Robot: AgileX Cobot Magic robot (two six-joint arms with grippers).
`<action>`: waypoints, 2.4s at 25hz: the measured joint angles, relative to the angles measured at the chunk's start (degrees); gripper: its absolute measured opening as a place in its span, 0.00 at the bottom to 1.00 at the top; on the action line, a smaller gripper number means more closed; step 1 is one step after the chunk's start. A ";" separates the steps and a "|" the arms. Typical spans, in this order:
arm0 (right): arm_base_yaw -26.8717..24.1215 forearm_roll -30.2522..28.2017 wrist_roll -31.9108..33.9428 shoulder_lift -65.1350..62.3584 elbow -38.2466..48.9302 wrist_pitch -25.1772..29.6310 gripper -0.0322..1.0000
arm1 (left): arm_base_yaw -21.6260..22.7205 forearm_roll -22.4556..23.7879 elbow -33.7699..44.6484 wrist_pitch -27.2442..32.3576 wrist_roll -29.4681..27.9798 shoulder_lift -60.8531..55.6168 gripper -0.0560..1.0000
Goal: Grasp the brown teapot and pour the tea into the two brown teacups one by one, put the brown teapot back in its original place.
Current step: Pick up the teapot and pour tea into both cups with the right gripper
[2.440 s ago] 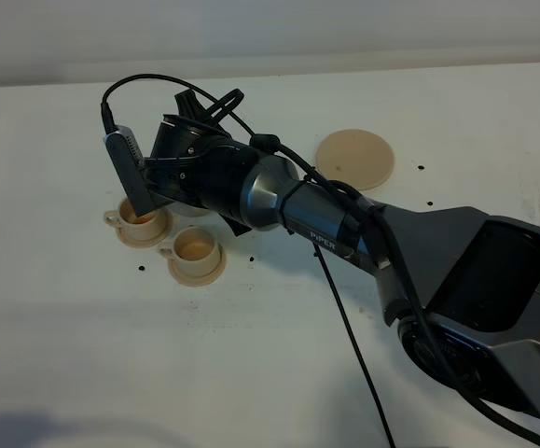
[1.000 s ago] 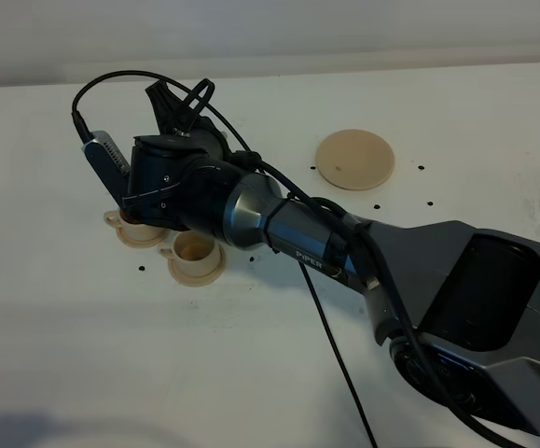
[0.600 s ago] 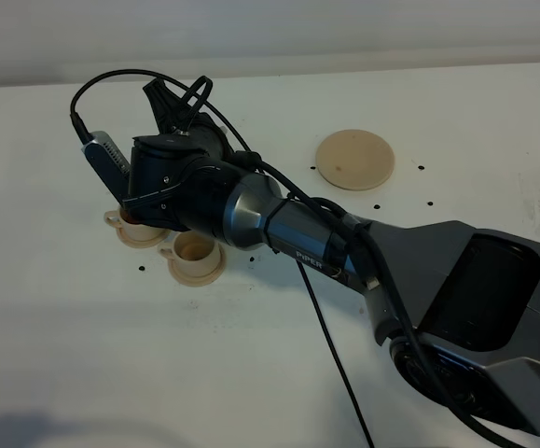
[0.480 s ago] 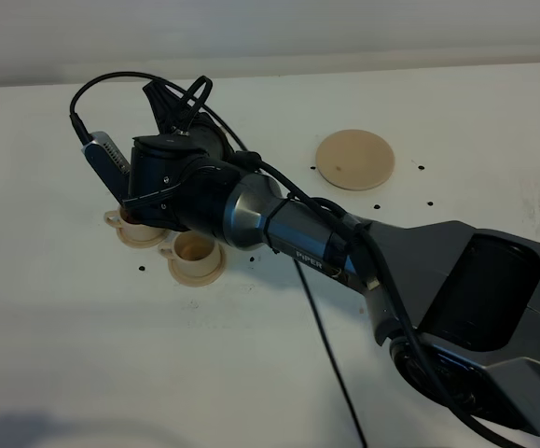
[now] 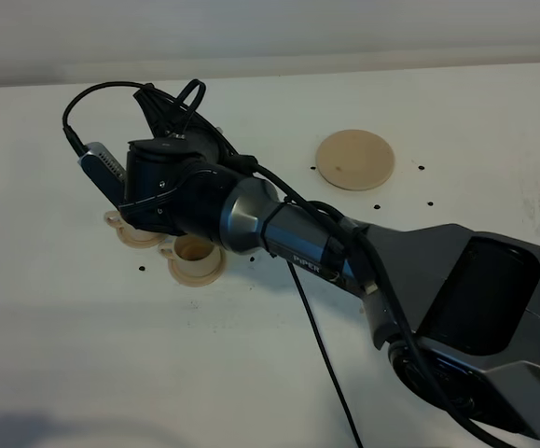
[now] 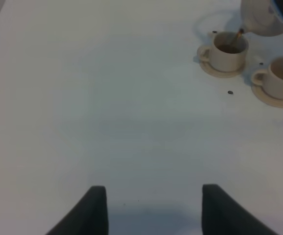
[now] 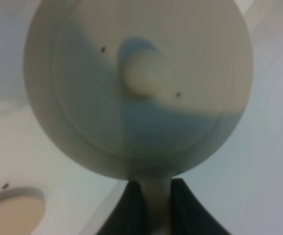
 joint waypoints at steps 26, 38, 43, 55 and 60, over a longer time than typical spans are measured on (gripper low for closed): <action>0.57 -1.56 -0.30 0.00 0.00 -0.46 0.12 | 0.00 0.00 0.00 0.00 0.12 0.00 0.45; 0.63 -0.08 1.22 0.00 0.00 -0.51 0.12 | 0.00 0.00 0.00 0.00 0.12 0.00 0.45; 0.63 1.53 3.00 0.00 0.00 -0.45 0.12 | 0.00 0.00 0.00 0.00 0.12 0.00 0.45; 0.58 3.32 9.64 0.00 0.00 1.01 0.12 | 0.00 0.00 0.00 0.00 0.12 0.00 0.45; 0.58 3.36 12.46 0.00 0.00 2.12 0.12 | 0.00 0.00 0.00 0.00 0.12 0.00 0.45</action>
